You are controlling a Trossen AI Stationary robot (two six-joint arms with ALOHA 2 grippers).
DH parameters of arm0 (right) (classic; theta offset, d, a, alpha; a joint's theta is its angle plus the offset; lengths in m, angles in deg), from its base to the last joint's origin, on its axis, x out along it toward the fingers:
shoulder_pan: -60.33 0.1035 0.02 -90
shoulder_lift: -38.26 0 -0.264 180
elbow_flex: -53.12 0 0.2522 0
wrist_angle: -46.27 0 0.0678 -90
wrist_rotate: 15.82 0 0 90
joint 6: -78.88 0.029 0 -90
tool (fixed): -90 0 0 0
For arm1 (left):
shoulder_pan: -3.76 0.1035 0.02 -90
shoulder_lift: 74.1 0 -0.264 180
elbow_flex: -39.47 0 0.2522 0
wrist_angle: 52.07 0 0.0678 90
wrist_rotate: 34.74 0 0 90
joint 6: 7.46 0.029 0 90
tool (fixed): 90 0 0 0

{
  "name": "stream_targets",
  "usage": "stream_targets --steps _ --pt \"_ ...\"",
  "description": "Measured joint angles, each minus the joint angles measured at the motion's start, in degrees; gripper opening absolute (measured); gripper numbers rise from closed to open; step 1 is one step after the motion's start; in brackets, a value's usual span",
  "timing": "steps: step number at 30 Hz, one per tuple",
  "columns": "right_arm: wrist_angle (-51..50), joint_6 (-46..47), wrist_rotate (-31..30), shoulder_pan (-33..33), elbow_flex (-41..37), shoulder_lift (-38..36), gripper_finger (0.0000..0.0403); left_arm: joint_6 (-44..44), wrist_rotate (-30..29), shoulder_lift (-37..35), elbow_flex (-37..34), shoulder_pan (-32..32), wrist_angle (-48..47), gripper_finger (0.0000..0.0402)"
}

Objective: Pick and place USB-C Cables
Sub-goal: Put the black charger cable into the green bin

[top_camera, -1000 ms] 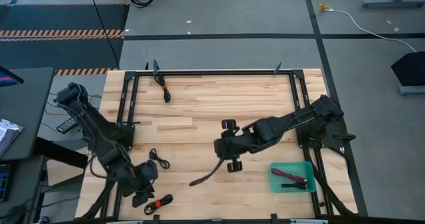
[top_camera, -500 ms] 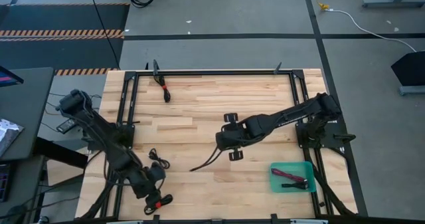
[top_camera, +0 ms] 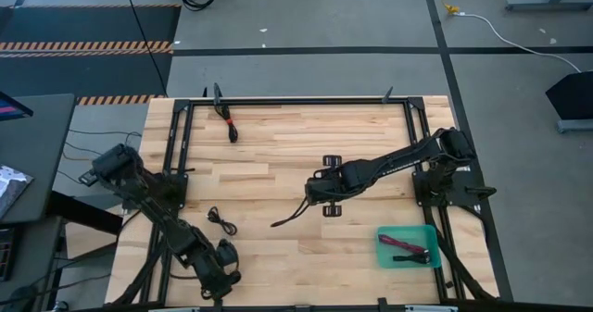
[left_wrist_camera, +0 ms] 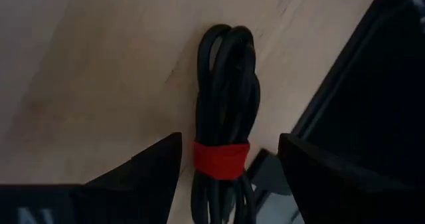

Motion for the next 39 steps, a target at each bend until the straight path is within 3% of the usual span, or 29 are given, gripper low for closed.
stream_targets --steps 3,6,12,13,20,26,33,39 --pt "-0.10 0.33 0.02 0.40 0.09 -0.15 0.0145 1.53 0.18 2.09 0.79 0.00 -0.06 0.0257" --pt "0.05 0.64 0.02 0.95 0.20 -0.15 0.0145 2.67 1.71 3.10 1.45 0.04 -0.86 0.0228" --pt "0.34 0.66 0.11 2.39 0.22 -0.15 0.0145 6.94 2.58 2.98 3.11 1.28 -6.95 0.0069" --pt "0.44 0.67 0.13 2.56 0.22 -0.15 0.0145 8.16 2.74 2.95 3.38 1.73 -7.37 0.0058" --pt "-0.08 0.20 0.13 3.00 0.22 -0.58 0.0145 16.67 -1.22 2.27 3.39 6.03 -5.65 0.0057" --pt "-0.51 1.04 -0.04 3.00 0.26 -5.88 0.0145 25.39 -6.44 -1.76 3.39 10.84 -3.76 0.0056" --pt "2.15 2.04 -1.77 3.56 0.31 -15.62 0.0145 37.73 -19.93 -7.58 3.37 16.03 -3.82 0.0056" --pt "5.91 2.83 -1.94 4.96 0.31 -22.74 0.0145 51.52 -29.68 -12.43 3.37 19.50 5.84 0.0056"
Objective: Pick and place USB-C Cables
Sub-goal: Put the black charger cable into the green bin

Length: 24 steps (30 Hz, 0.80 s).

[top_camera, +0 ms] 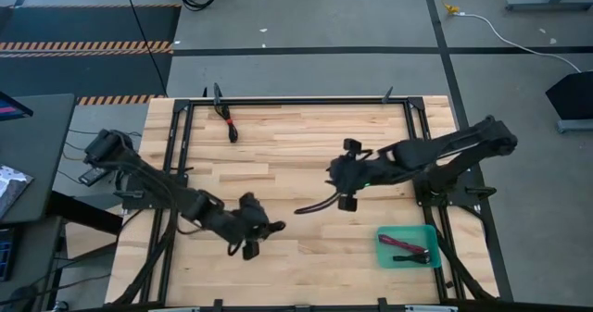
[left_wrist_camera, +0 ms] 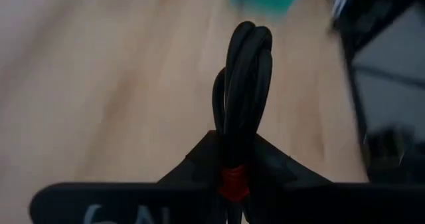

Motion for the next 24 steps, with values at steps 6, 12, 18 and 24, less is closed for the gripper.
stream_targets --steps 6,12,18,24 --pt "0.16 6.47 3.24 1.39 0.02 -3.24 0.0145 17.41 -3.05 -3.54 -0.02 4.36 15.59 0.0055" --pt "0.29 13.12 8.16 4.15 0.02 -3.94 0.0145 29.78 -2.39 -4.19 -0.02 5.96 31.42 0.0055" --pt "5.15 12.29 7.90 8.65 0.02 1.23 0.0145 31.01 1.05 -0.26 0.02 3.24 37.68 0.0055" --pt "13.14 13.36 7.30 11.38 0.02 6.66 0.0141 33.41 -2.95 5.63 -0.04 0.68 42.96 0.0060"
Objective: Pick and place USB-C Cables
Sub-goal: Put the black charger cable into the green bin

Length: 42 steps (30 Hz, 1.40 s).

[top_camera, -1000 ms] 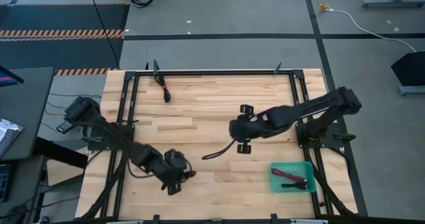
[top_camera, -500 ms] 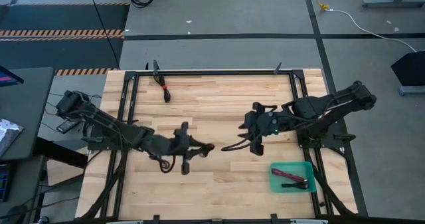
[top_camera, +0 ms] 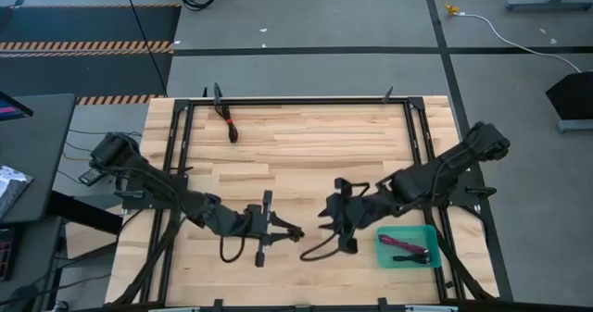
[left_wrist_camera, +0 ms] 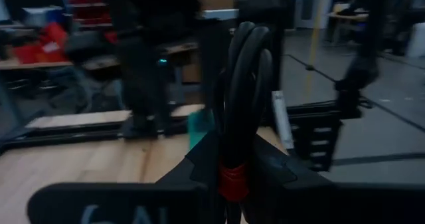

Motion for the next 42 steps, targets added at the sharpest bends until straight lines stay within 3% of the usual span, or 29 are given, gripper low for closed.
stream_targets --steps 5,12,21,35,42 --pt "0.89 1.71 -1.52 1.30 2.42 0.03 0.0131 -1.24 -3.13 0.48 0.00 0.82 -3.72 0.0059" --pt "2.24 -6.30 -11.73 3.54 3.77 -1.31 0.0121 -3.23 -3.09 0.50 0.00 1.90 -3.95 0.0059" --pt "1.81 -7.60 -11.18 3.60 3.74 -1.31 0.0126 -3.32 -1.97 0.50 0.00 2.27 -3.96 0.0059" --pt "7.63 -9.02 -9.27 2.49 3.68 1.16 0.0240 -5.00 -0.83 0.85 0.00 2.90 -3.96 0.0061" --pt "9.58 -11.60 -9.32 1.47 3.61 3.73 0.0257 -5.39 -0.83 0.87 0.02 2.95 -4.03 0.0061"
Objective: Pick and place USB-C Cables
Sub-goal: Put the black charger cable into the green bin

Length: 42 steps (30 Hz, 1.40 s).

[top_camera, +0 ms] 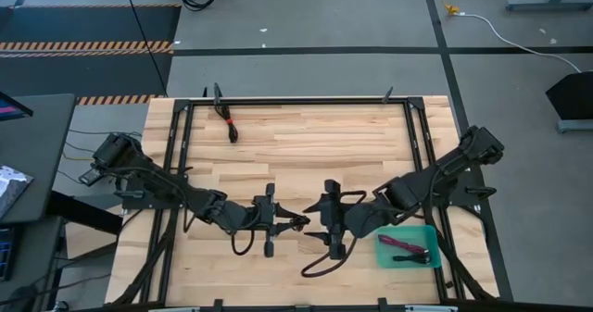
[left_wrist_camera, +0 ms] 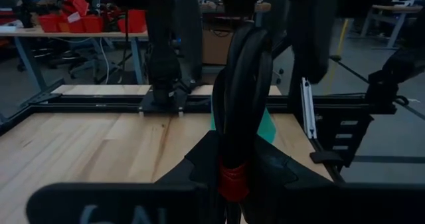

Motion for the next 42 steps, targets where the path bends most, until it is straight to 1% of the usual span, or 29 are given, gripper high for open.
stream_targets --steps 4,7,10,15,16,22,25,28,32,37,39,42 --pt "2.91 1.15 -0.97 -0.96 0.00 0.54 0.0246 -0.16 0.25 0.00 0.01 0.00 -0.07 0.0062" --pt "3.73 1.59 -1.03 -1.08 0.00 0.62 0.0217 -0.41 1.26 0.00 0.01 0.00 -0.24 0.0062" --pt "2.04 2.85 -0.91 -1.08 0.00 0.66 0.0162 -0.55 1.32 0.00 0.00 0.00 -0.30 0.0062" --pt "-1.04 4.49 -0.37 -1.08 0.07 0.66 0.0040 -0.58 1.28 0.02 0.00 0.01 -0.84 0.0062" --pt "-1.31 4.46 -0.25 -1.08 0.07 0.64 0.0027 -0.57 1.32 0.02 0.00 0.00 -0.85 0.0062" --pt "-0.93 4.16 -1.68 -1.04 0.07 0.64 0.0026 -0.55 1.35 0.04 0.00 0.00 -0.48 0.0064" --pt "-0.79 3.40 -1.81 -0.95 0.07 0.64 0.0026 -0.90 1.25 0.04 0.00 0.00 -0.37 0.0079" --pt "-1.12 3.11 -1.86 -0.97 0.07 0.66 0.0026 -0.99 1.24 0.04 0.00 0.00 0.05 0.0111" --pt "-2.95 3.31 -1.68 -0.97 0.04 0.66 0.0026 -1.83 1.25 0.00 0.00 -0.18 0.01 0.0164" --pt "-9.10 5.84 -1.40 -0.97 0.04 0.50 0.0026 -2.16 1.43 0.00 0.00 -0.20 -0.10 0.0219" --pt "-13.90 9.01 0.68 -0.97 0.04 -0.21 0.0026 -2.16 1.48 0.00 0.00 -0.28 -0.09 0.0232" --pt "-20.16 16.31 6.18 -0.76 0.02 -1.92 0.0026 -2.16 1.55 0.00 0.00 -0.33 -0.20 0.0241"
